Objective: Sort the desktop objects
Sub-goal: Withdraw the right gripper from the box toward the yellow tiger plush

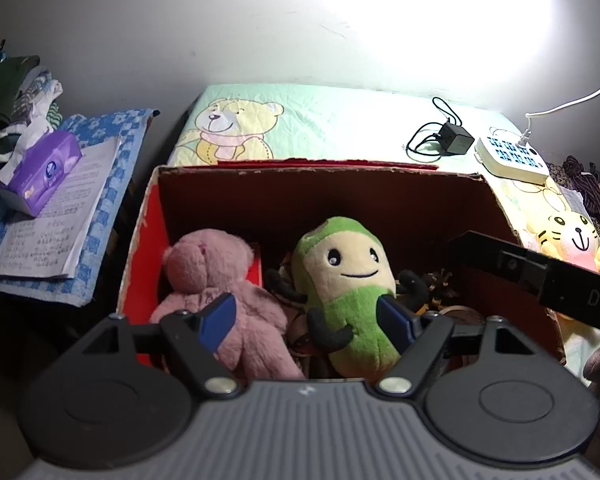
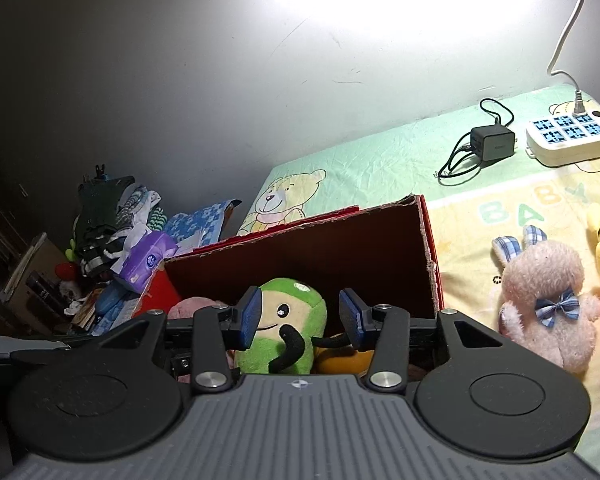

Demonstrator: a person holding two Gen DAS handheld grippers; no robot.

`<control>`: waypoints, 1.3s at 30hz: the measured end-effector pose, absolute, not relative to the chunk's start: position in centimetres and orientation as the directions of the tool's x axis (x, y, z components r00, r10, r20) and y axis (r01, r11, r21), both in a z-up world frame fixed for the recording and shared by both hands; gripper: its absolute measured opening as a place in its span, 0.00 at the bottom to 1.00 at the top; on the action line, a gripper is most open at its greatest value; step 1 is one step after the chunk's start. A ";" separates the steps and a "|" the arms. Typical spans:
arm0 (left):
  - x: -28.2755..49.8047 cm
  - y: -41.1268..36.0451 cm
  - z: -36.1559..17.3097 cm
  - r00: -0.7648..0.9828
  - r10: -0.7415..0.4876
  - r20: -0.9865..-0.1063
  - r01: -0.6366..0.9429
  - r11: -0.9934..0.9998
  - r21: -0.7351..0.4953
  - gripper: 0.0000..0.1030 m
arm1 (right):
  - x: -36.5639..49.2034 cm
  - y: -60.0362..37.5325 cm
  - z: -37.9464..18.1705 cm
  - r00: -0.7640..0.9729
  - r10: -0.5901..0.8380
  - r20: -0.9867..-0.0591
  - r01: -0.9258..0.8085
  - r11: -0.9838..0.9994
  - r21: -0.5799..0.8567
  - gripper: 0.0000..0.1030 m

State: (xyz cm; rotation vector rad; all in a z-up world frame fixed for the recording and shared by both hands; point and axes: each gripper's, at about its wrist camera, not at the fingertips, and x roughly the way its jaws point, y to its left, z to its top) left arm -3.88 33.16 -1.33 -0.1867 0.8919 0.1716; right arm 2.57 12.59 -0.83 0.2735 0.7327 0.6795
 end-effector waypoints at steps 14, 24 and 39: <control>-5.7 32.4 0.1 0.708 0.024 -0.706 -0.170 0.976 -0.137 0.83 | -0.4 10.9 0.1 0.608 0.637 -0.475 -0.487 0.771 0.410 0.54; -6.1 26.8 1.6 0.754 -0.059 -0.654 -0.050 0.988 -0.148 0.83 | -0.4 4.7 0.4 0.618 0.657 -0.431 -0.458 0.747 0.482 0.50; -2.5 14.7 1.7 0.727 -0.189 -0.660 0.072 0.977 -0.200 0.86 | 2.5 -7.2 -0.3 0.650 0.600 -0.465 -0.348 0.780 0.520 0.50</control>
